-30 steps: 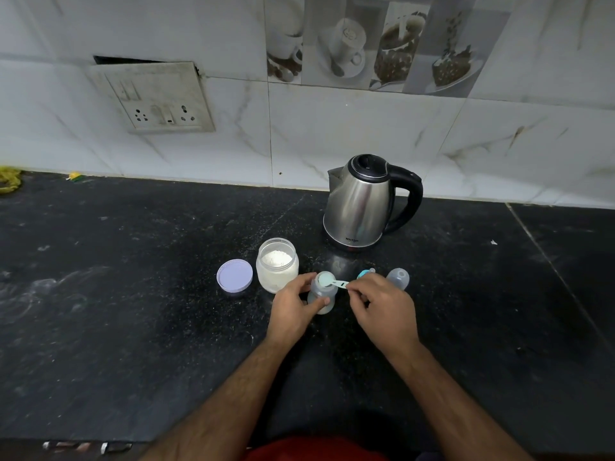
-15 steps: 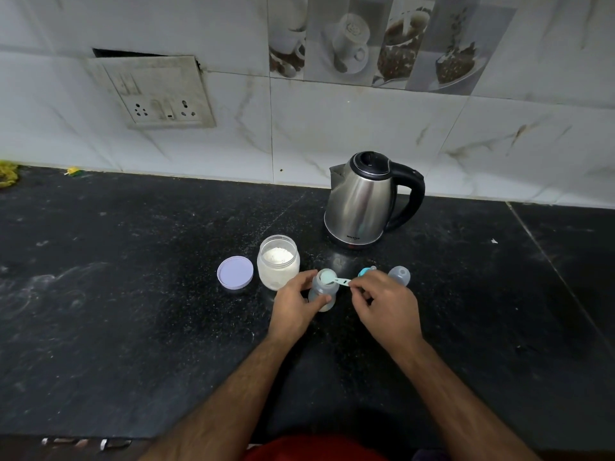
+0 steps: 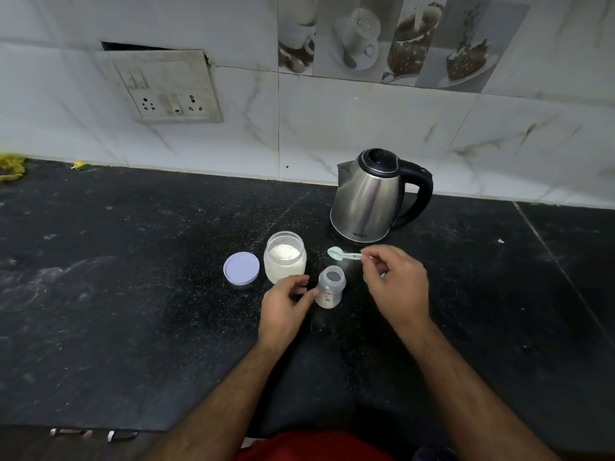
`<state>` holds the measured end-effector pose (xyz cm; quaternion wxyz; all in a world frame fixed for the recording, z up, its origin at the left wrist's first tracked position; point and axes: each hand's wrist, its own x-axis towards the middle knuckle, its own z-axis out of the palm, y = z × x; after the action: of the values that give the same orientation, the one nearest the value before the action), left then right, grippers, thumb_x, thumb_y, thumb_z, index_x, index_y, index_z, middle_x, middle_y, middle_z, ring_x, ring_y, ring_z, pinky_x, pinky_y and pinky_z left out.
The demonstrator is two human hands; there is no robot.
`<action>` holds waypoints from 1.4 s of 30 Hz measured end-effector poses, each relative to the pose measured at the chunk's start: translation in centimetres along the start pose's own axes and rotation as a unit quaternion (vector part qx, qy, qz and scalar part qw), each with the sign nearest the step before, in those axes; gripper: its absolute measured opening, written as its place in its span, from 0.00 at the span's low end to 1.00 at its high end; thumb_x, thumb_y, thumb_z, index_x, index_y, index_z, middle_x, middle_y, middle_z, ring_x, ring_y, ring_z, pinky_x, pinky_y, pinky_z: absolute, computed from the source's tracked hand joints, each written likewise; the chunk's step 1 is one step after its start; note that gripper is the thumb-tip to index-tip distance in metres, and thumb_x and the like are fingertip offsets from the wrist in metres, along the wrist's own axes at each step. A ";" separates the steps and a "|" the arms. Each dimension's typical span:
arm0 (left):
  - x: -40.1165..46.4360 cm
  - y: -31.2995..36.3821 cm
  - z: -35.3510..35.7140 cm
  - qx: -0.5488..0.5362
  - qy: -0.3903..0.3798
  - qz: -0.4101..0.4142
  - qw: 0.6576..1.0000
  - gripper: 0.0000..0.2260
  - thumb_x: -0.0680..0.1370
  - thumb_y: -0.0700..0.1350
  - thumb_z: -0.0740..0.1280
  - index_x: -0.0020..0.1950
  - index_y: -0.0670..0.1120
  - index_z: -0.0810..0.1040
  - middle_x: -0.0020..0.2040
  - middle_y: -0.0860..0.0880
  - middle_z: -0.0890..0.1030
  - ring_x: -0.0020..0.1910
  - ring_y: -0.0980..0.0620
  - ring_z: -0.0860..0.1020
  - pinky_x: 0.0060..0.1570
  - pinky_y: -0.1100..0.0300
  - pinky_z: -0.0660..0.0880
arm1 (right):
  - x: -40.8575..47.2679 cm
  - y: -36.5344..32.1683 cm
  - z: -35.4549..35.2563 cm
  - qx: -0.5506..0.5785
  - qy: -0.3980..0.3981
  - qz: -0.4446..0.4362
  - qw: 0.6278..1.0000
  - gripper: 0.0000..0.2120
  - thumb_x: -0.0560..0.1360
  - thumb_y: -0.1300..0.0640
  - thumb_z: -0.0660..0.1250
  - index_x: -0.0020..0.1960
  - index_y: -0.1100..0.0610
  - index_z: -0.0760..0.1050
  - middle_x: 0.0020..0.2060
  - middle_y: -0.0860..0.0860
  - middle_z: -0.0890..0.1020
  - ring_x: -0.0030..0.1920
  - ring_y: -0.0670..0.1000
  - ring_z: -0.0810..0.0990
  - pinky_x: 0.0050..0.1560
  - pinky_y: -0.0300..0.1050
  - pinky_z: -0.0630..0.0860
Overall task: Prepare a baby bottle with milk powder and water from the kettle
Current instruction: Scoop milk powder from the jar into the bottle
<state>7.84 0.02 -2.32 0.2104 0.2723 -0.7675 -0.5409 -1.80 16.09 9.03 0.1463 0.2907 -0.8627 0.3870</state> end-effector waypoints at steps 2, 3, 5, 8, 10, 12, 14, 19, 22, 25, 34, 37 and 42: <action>-0.1 -0.4 -1.0 0.003 0.046 0.003 0.999 0.08 0.73 0.48 0.76 0.50 0.51 0.83 0.42 0.56 0.84 0.40 0.62 0.81 0.44 0.63 0.79 | 1.0 -0.6 0.6 0.015 0.007 -0.008 1.000 0.04 0.74 0.63 0.72 0.46 0.56 0.83 0.36 0.48 0.82 0.33 0.45 0.77 0.36 0.47 0.78; 0.0 -0.5 -1.6 0.001 0.064 0.000 0.998 0.06 0.73 0.48 0.76 0.48 0.52 0.83 0.40 0.57 0.84 0.39 0.62 0.81 0.44 0.63 0.79 | 1.6 -1.0 0.9 0.018 0.008 -0.017 1.000 0.03 0.74 0.63 0.72 0.45 0.57 0.83 0.36 0.48 0.82 0.32 0.46 0.77 0.36 0.47 0.78; 0.3 -0.7 -2.6 -0.002 0.092 -0.004 0.996 0.06 0.73 0.48 0.76 0.48 0.54 0.81 0.39 0.58 0.83 0.39 0.63 0.81 0.44 0.65 0.78 | 2.8 -1.8 1.7 0.024 0.000 -0.031 0.999 0.03 0.74 0.62 0.72 0.45 0.56 0.83 0.35 0.49 0.82 0.33 0.48 0.78 0.37 0.48 0.77; 1.1 -1.0 -4.0 0.006 0.110 -0.010 0.994 0.09 0.73 0.47 0.76 0.51 0.54 0.80 0.41 0.58 0.83 0.41 0.63 0.81 0.45 0.66 0.78 | 4.8 -3.1 3.2 0.028 -0.053 -0.036 0.998 0.04 0.75 0.60 0.70 0.47 0.54 0.83 0.35 0.47 0.83 0.35 0.48 0.79 0.40 0.46 0.77; 1.7 -1.0 -4.6 0.011 0.102 -0.018 0.995 0.12 0.72 0.47 0.77 0.53 0.55 0.80 0.46 0.61 0.82 0.44 0.65 0.81 0.46 0.67 0.77 | 5.9 -4.1 4.6 -0.007 -0.117 -0.046 0.992 0.05 0.76 0.58 0.68 0.48 0.52 0.83 0.37 0.44 0.82 0.38 0.48 0.79 0.40 0.45 0.76; 2.3 -0.7 -5.1 0.018 0.089 -0.020 0.996 0.16 0.70 0.48 0.78 0.53 0.60 0.76 0.49 0.66 0.80 0.47 0.69 0.78 0.46 0.69 0.74 | 6.9 -5.0 6.0 -0.075 -0.190 -0.075 0.976 0.08 0.76 0.58 0.64 0.47 0.50 0.81 0.38 0.43 0.81 0.41 0.49 0.79 0.39 0.45 0.74; 2.8 -0.5 -5.4 0.031 0.072 -0.021 0.997 0.20 0.69 0.48 0.78 0.57 0.59 0.76 0.50 0.68 0.77 0.50 0.71 0.76 0.47 0.71 0.71 | 7.4 -5.8 7.6 -0.143 -0.270 -0.098 0.947 0.09 0.76 0.58 0.61 0.46 0.49 0.80 0.40 0.45 0.83 0.43 0.51 0.79 0.39 0.47 0.74; 3.7 -0.5 -5.5 0.040 0.049 -0.016 0.998 0.26 0.68 0.47 0.79 0.64 0.54 0.76 0.48 0.71 0.74 0.52 0.77 0.71 0.47 0.73 0.68 | 8.0 -7.0 10.5 -0.236 -0.360 -0.128 0.893 0.09 0.75 0.60 0.61 0.46 0.51 0.80 0.43 0.50 0.83 0.45 0.55 0.80 0.38 0.46 0.70; 3.9 -0.4 -5.5 0.042 0.045 -0.013 0.998 0.24 0.68 0.47 0.79 0.63 0.56 0.77 0.47 0.72 0.76 0.52 0.77 0.71 0.45 0.73 0.68 | 8.0 -6.9 11.3 -0.252 -0.376 -0.127 0.883 0.10 0.76 0.59 0.63 0.50 0.51 0.81 0.49 0.51 0.84 0.49 0.56 0.80 0.44 0.48 0.75; 3.9 -0.4 -5.5 0.047 0.034 -0.005 0.998 0.22 0.69 0.47 0.78 0.60 0.59 0.76 0.50 0.77 0.75 0.52 0.76 0.72 0.44 0.75 0.68 | 7.8 -6.5 11.3 -0.244 -0.380 -0.112 0.885 0.13 0.76 0.58 0.64 0.58 0.49 0.80 0.53 0.51 0.83 0.54 0.56 0.80 0.48 0.50 0.76; 4.0 -0.4 -5.5 0.044 0.023 -0.019 0.999 0.22 0.70 0.43 0.77 0.62 0.54 0.79 0.48 0.69 0.79 0.49 0.74 0.76 0.45 0.74 0.69 | 8.8 -3.5 9.4 -0.068 -0.284 0.106 0.950 0.11 0.75 0.63 0.62 0.44 0.55 0.82 0.46 0.50 0.86 0.47 0.52 0.83 0.52 0.50 0.80; 4.1 -0.3 -6.0 0.053 0.012 -0.017 0.998 0.21 0.72 0.43 0.76 0.63 0.52 0.79 0.51 0.66 0.79 0.48 0.69 0.78 0.45 0.76 0.70 | 8.6 -2.2 9.9 -0.070 -0.368 0.167 0.912 0.09 0.74 0.65 0.65 0.43 0.57 0.84 0.43 0.52 0.86 0.48 0.54 0.84 0.52 0.52 0.81; 4.4 0.2 -7.3 0.063 -0.001 -0.024 0.998 0.20 0.72 0.41 0.76 0.63 0.51 0.79 0.52 0.61 0.79 0.51 0.61 0.80 0.46 0.76 0.69 | 8.0 -2.1 11.1 -0.046 -0.380 0.181 0.906 0.06 0.72 0.64 0.71 0.42 0.55 0.84 0.40 0.52 0.86 0.47 0.53 0.85 0.52 0.53 0.82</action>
<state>8.95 -7.95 0.34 0.1794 0.3029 -0.7935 -0.4965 -7.14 3.55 6.77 -0.2522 0.2481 -0.9073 0.2271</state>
